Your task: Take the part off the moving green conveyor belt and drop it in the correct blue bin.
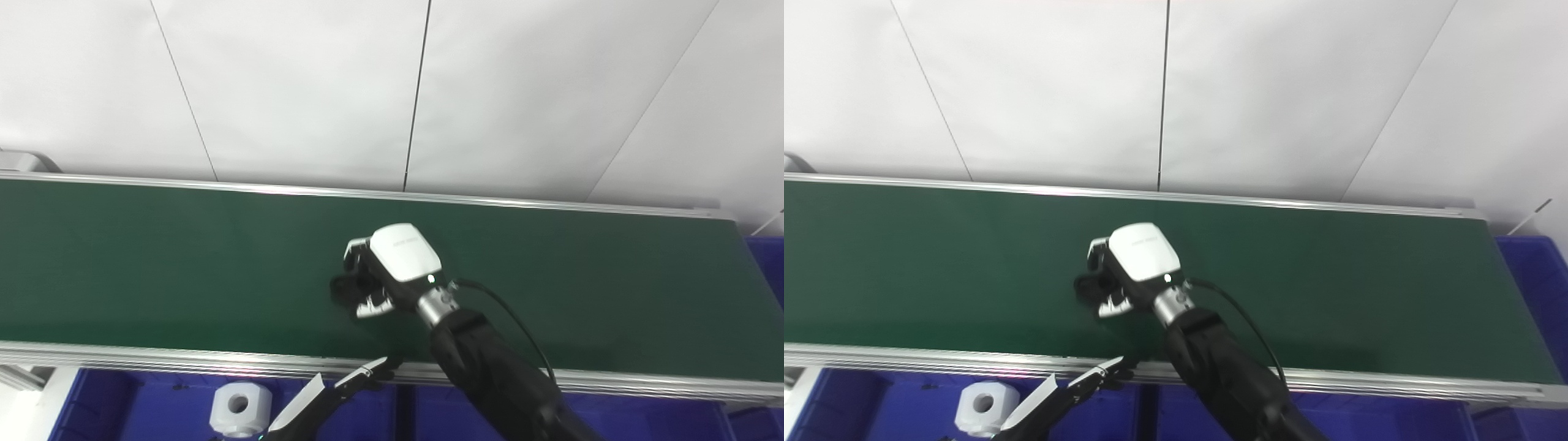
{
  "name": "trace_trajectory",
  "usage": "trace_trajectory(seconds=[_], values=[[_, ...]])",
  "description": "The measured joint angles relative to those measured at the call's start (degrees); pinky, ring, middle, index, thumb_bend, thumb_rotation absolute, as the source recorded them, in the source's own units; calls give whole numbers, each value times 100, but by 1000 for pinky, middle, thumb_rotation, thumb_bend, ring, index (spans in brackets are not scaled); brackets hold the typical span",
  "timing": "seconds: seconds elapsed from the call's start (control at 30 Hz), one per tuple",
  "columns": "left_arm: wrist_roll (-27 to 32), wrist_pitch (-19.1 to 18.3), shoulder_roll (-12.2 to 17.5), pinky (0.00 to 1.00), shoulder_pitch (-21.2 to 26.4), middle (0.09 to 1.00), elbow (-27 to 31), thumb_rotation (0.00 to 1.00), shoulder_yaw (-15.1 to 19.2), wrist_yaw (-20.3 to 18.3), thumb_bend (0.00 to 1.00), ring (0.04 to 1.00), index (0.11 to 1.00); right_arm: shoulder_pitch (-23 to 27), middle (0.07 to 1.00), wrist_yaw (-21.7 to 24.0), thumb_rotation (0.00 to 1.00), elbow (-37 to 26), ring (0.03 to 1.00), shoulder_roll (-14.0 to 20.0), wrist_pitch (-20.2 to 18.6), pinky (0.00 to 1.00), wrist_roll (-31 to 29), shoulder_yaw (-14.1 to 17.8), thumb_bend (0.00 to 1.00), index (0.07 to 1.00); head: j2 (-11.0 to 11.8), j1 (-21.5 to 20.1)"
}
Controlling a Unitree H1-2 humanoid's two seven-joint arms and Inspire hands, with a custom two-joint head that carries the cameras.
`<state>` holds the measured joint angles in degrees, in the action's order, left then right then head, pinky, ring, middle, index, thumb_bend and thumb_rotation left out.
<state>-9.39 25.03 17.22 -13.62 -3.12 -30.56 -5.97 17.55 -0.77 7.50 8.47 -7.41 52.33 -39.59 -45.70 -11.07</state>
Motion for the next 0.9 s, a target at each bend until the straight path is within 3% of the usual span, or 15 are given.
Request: trace_trajectory(seconds=[0.07,0.2,0.4,0.67,0.9], values=[[-2,0,0,838,-2,921,1,263,-2,8,793,885,910,-222,426,195,0,-558,299,20,-176,225,71,196,523,515,-9,-18],[-5,0,1,828,1,918,8,275,-5,12,789,880,912,-379,417,890,0,-1772,341,17,-783,273,314,668,521,528,-61,-53],[-9,0,27,830,-19,920,29,259,23,4,799,882,912,-1040,471,1611,0,-3596,268,48,-1092,211,487,1325,529,486,-141,-184],[33,0,41,857,-101,929,215,242,74,-44,799,900,911,-2051,470,1896,0,-4583,215,157,-1097,150,436,2194,528,485,-290,-298],[329,0,47,887,-189,930,261,236,257,-253,790,918,907,-3307,471,1842,0,-4778,228,149,-1086,155,210,2551,529,485,-483,-448]])
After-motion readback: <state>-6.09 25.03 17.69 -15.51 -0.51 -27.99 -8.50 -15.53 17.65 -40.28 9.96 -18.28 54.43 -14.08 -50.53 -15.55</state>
